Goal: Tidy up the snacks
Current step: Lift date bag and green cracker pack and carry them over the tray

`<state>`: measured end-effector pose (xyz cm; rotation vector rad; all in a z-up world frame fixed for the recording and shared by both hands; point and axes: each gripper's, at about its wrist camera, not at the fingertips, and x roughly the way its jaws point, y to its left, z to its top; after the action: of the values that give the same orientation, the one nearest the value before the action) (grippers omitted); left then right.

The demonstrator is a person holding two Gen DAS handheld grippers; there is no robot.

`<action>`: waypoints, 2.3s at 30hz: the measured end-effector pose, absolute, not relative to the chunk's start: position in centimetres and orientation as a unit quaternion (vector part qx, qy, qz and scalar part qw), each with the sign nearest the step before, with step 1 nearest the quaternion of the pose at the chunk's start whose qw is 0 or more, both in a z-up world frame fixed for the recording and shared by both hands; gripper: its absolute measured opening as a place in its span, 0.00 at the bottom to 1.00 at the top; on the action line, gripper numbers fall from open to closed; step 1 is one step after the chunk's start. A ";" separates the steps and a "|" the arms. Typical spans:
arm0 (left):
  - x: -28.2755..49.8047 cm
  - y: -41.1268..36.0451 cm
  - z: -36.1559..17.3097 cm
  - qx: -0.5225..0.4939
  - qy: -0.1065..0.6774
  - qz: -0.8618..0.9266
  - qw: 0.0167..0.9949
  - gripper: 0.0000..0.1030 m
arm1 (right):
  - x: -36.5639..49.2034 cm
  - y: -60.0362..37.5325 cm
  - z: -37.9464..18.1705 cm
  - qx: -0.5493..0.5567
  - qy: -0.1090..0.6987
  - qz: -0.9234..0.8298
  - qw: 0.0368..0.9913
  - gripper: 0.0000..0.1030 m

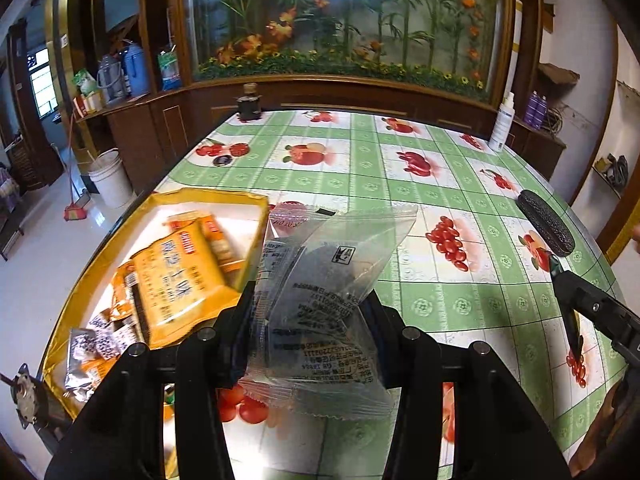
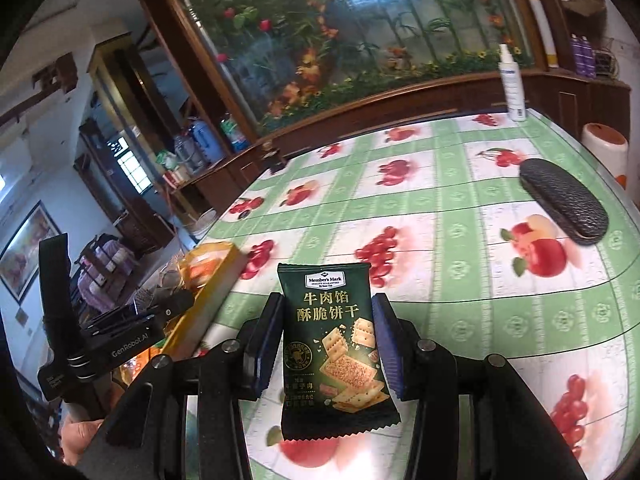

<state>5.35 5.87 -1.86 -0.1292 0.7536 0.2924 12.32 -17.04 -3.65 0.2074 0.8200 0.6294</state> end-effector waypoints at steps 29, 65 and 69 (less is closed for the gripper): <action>0.5 11.1 0.1 -0.086 0.321 0.193 0.923 0.45 | 9.2 -9.6 -1.0 0.063 0.376 0.364 0.850 0.44; -1.3 19.5 -3.0 -0.136 0.338 0.261 0.894 0.45 | 9.2 4.9 -2.7 0.017 0.398 0.469 0.789 0.44; -1.3 20.3 -3.7 -0.141 0.344 0.264 0.890 0.45 | 9.4 6.3 -3.3 0.012 0.404 0.475 0.782 0.44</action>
<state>-1.35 20.28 -3.66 -0.2937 0.7152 0.5489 9.41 6.29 -3.26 0.0262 0.8719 1.0248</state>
